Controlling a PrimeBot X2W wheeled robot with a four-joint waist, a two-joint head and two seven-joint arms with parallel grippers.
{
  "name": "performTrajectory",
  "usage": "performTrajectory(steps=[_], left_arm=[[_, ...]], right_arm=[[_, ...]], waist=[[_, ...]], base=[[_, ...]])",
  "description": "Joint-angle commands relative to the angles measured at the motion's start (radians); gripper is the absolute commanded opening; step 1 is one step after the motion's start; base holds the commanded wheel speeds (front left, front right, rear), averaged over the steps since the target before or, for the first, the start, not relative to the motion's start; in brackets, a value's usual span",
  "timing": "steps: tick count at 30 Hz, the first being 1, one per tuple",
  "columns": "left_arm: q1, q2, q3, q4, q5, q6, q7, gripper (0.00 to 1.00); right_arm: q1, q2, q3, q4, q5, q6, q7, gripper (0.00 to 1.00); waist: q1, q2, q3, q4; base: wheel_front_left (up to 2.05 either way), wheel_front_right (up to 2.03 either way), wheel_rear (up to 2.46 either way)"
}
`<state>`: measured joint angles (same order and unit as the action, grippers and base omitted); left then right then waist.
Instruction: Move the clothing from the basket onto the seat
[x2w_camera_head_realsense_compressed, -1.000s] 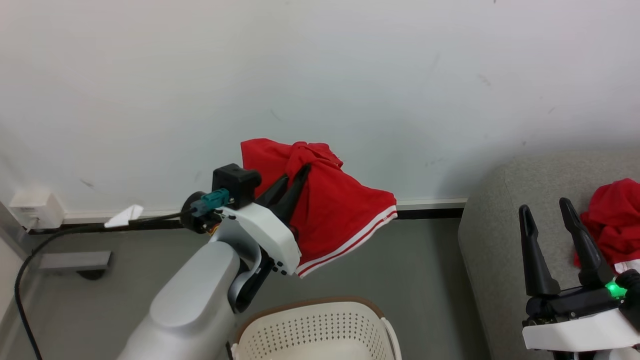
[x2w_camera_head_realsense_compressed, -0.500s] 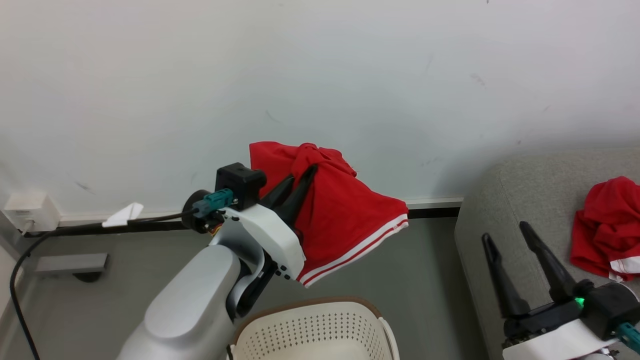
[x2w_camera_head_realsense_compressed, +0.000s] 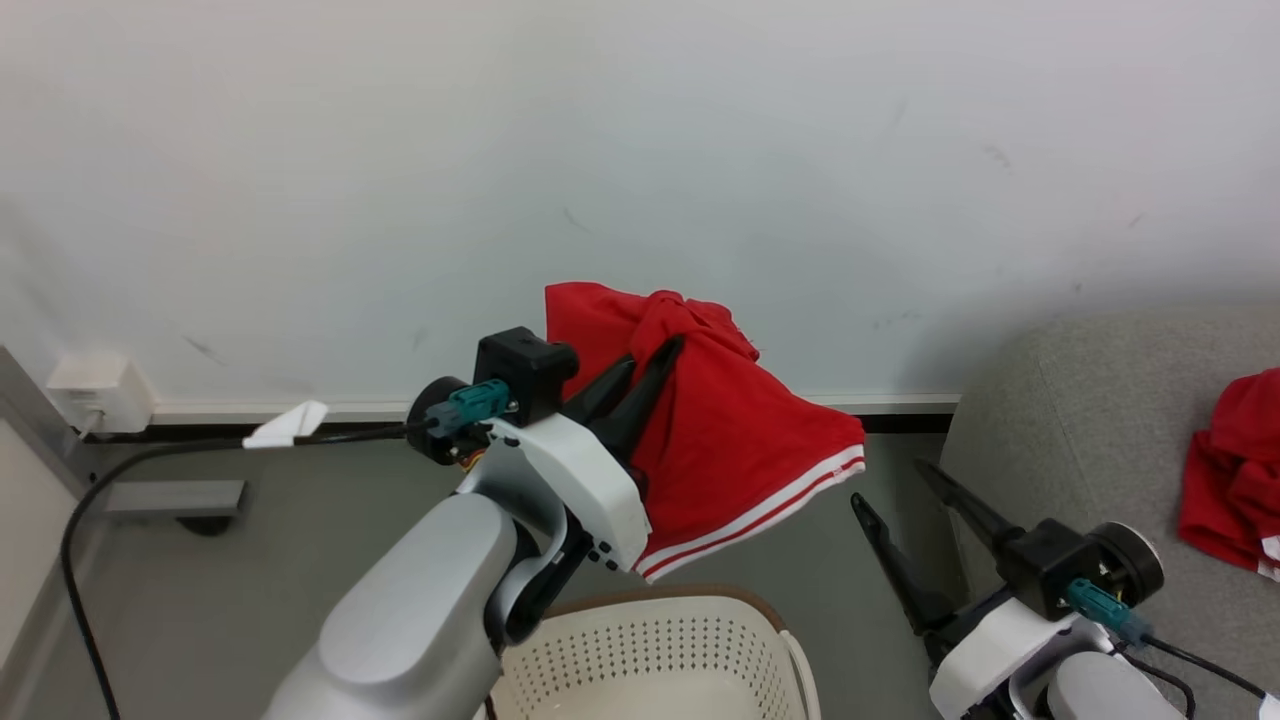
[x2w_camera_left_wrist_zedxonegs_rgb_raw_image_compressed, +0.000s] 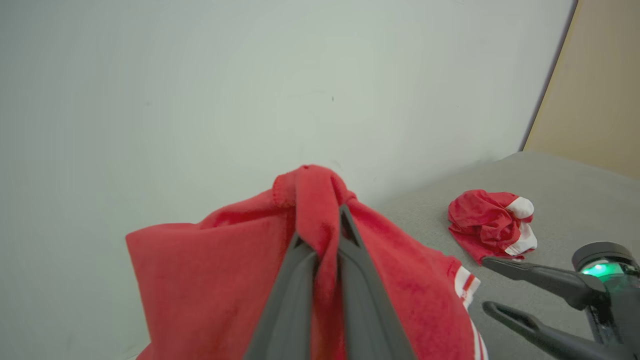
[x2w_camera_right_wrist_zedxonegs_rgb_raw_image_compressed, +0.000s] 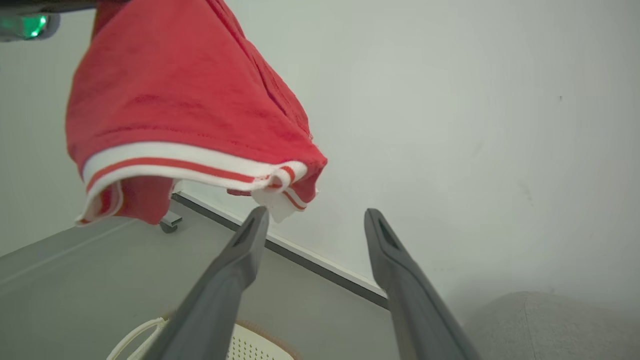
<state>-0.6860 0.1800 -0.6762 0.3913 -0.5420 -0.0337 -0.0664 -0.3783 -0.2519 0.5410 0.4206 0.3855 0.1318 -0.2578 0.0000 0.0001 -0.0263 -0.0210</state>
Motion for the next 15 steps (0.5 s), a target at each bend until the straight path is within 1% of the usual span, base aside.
performTrajectory(steps=[1, 5, 8, 11, 15], left_arm=[[-0.004, -0.002, -0.002, -0.007, -0.011, -0.001, 0.003, 0.00], [-0.008, -0.018, -0.021, -0.022, -0.013, -0.009, 0.013, 0.00], [-0.009, -0.031, -0.035, -0.030, -0.015, -0.017, 0.021, 0.00], [-0.011, -0.045, -0.050, -0.036, -0.023, -0.025, 0.029, 0.00], [-0.018, -0.061, -0.071, -0.034, -0.027, -0.036, 0.036, 0.00]], right_arm=[[-0.032, -0.002, 0.023, 0.035, 0.000, -0.002, -0.006, 1.00], [-0.113, 0.002, 0.093, 0.126, 0.026, -0.002, -0.008, 1.00], [-0.167, 0.009, 0.122, 0.170, 0.052, -0.002, -0.008, 1.00], [-0.204, 0.014, 0.154, 0.188, 0.080, -0.002, -0.007, 1.00], [-0.239, 0.002, 0.209, 0.196, 0.108, -0.002, -0.007, 1.00]], waist=[[0.0000, -0.0001, 0.003, 0.009], [0.0000, -0.0001, 0.008, 0.027], [0.0000, -0.0001, 0.011, 0.044], [0.0000, -0.0001, 0.013, 0.065], [0.0000, -0.0001, 0.013, 0.100]], base=[[0.00, 0.00, 0.00], [0.00, 0.00, 0.00], [0.00, 0.00, 0.00], [0.00, 0.00, 0.00], [0.00, 0.00, 0.00]])
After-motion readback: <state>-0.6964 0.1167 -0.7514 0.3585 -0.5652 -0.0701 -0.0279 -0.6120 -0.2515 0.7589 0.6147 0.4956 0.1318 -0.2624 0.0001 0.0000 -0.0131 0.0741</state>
